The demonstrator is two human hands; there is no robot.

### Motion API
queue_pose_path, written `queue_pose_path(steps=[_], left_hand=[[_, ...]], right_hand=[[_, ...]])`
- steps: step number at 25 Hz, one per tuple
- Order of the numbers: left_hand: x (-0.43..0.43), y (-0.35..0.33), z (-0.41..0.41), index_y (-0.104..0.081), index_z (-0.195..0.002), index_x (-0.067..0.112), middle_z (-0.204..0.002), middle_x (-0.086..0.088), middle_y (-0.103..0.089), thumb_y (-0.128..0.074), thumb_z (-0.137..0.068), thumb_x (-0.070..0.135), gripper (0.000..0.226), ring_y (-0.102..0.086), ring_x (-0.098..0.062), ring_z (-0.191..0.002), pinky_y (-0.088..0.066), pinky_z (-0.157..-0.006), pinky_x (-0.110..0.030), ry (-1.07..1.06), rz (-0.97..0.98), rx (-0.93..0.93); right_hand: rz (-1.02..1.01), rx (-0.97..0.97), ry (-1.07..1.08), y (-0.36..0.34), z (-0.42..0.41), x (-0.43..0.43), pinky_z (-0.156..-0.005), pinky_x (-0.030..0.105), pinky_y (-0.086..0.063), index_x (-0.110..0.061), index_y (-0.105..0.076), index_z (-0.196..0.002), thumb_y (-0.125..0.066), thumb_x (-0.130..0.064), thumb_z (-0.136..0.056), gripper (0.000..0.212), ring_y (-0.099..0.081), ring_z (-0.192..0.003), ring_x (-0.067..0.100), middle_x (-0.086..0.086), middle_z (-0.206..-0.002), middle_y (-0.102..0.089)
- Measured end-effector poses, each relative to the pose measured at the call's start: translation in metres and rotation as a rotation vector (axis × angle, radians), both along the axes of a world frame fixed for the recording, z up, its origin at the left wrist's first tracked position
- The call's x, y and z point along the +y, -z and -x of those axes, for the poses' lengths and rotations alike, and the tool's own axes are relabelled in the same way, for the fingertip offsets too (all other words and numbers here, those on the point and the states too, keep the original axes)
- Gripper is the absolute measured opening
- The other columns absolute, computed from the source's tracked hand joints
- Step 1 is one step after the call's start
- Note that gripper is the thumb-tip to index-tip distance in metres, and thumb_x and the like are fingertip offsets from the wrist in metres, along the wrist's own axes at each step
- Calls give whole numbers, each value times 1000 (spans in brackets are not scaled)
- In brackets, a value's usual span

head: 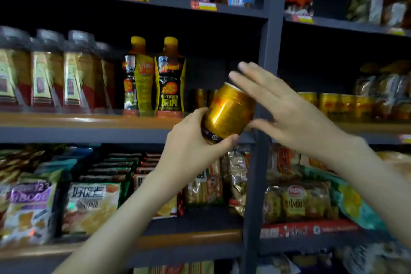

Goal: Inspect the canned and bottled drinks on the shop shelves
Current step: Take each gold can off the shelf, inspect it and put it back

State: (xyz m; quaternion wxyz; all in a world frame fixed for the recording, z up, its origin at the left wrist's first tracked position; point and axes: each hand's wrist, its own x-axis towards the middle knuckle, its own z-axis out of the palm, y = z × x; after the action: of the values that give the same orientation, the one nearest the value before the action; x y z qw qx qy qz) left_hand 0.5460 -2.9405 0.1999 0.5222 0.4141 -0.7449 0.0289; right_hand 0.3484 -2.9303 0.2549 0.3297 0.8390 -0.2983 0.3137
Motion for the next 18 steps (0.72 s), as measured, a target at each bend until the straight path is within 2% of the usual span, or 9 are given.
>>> queue_pose_path(steps=[1, 3, 5, 7, 10, 12, 15, 18], left_hand=[[11, 19, 3, -51, -127, 30, -104, 16, -59, -72, -71, 61, 67, -55, 3, -88, -40, -70, -10, 52, -64, 60], [30, 61, 14, -50, -114, 46, -101, 22, -62, -69, -62, 67, 60, -59, 7, -93, -44, -75, -9, 123, -183, 168], [48, 100, 26, -48, -110, 48, -103, 23, -63, -70, -59, 62, 57, -59, 11, -96, -44, -76, -7, 143, -265, 208], [68, 140, 41, -50, -119, 41, -105, 23, -64, -75, -63, 54, 63, -59, 13, -93, -44, -73, -8, 115, -357, 241], [98, 181, 54, -45, -126, 34, -106, 28, -60, -84, -69, 26, 70, -53, 24, -90, -41, -73, -3, 24, -446, 259], [115, 195, 56, -40, -122, 36, -106, 32, -50, -83, -71, 14, 69, -46, 31, -94, -35, -76, 3, -27, -443, 232], [130, 202, 52, -37, -120, 42, -113, 29, -50, -80, -74, 15, 69, -45, 28, -103, -34, -82, 2, -48, -392, 191], [139, 203, 45, -42, -124, 41, -112, 27, -57, -82, -73, 22, 67, -51, 20, -104, -40, -82, -3, -41, -497, 221]], right_hand=[[-253, -212, -103, 20, 4, 9, -115, 20, -18, -40, -10, -149, -62, -37, -83, 84, -12, -144, -5, -23, -155, -15], [-724, -507, -308, 68, 8, 20, -109, 13, -27, -54, -6, -143, -64, -51, -71, 92, -23, -132, -21, -42, -140, -21], [-951, -608, -427, 117, 12, 24, -100, 14, -42, -51, -22, -139, -70, -48, -65, 88, -42, -117, -21, -42, -124, -45], [-1039, -608, -471, 157, 15, 31, -95, 13, -45, -47, -36, -129, -76, -42, -63, 77, -52, -111, -14, -35, -115, -56], [-1079, -506, -468, 198, 21, 47, -91, 4, -37, -51, -38, -123, -83, -34, -63, 77, -47, -114, -17, -39, -118, -52], [-1080, -455, -483, 214, 22, 57, -94, 6, -36, -50, -39, -124, -84, -35, -62, 78, -47, -118, -14, -36, -124, -50], [-1081, -424, -542, 227, 20, 69, -97, 6, -34, -48, -38, -126, -87, -28, -64, 81, -44, -121, -12, -35, -128, -46], [-1118, -464, -559, 233, 18, 71, -97, 6, -35, -49, -37, -127, -84, -31, -66, 79, -43, -120, -16, -40, -126, -45]])
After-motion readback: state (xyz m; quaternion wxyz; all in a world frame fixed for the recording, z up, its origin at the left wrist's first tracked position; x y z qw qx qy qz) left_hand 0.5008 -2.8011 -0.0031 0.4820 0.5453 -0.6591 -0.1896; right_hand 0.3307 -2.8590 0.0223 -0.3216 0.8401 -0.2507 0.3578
